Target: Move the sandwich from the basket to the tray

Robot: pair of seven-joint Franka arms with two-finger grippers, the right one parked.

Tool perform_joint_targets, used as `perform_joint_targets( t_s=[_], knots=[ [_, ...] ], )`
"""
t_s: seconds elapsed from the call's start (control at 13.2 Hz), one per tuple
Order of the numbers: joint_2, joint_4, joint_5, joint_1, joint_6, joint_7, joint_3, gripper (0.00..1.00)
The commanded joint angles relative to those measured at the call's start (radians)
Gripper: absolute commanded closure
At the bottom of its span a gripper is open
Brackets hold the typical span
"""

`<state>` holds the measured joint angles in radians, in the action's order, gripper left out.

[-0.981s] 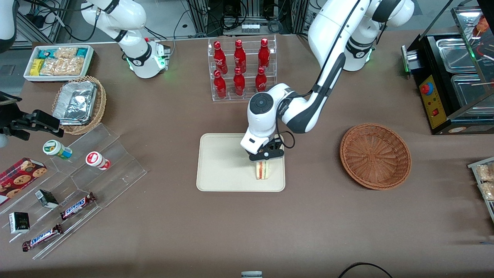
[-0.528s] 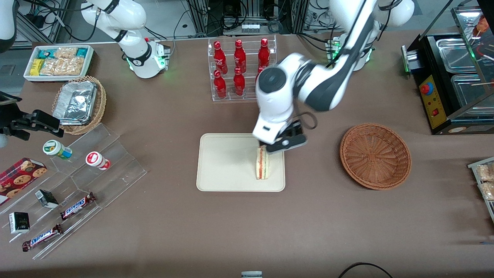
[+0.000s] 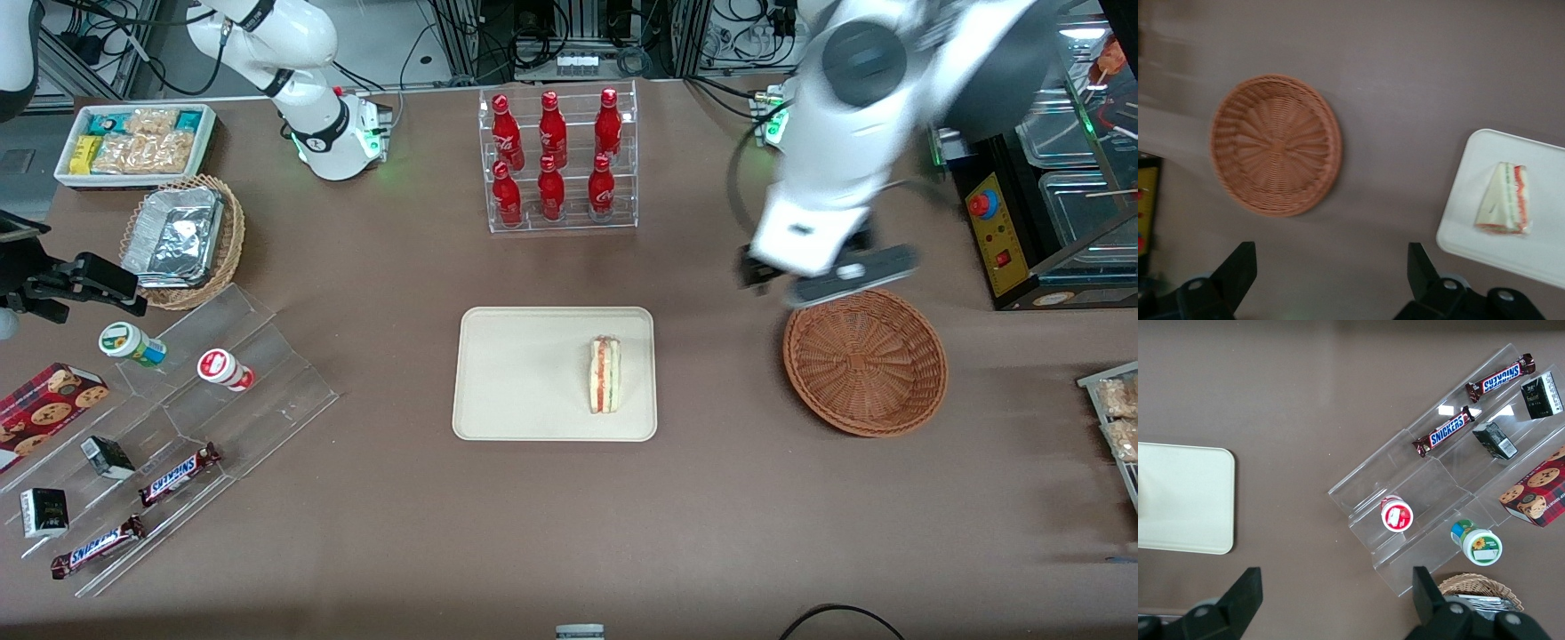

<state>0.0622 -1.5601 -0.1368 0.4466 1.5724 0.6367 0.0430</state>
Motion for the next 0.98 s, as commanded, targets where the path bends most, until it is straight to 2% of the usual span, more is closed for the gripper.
perform_joint_targets(
  t_s=[0.0,0.15,0.3,0.6,0.91],
  knots=[
    [-0.096,-0.044,0.061,-0.139,-0.044,-0.191,-0.012,0.00],
    [-0.130,-0.047,0.081,-0.201,-0.061,-0.315,-0.009,0.00],
    [-0.185,-0.089,0.175,-0.284,-0.058,-0.461,0.015,0.00],
    [-0.237,-0.136,0.178,-0.296,-0.054,-0.491,0.060,0.00],
    [-0.205,-0.101,0.171,-0.299,-0.060,-0.497,0.049,0.00]
  ],
)
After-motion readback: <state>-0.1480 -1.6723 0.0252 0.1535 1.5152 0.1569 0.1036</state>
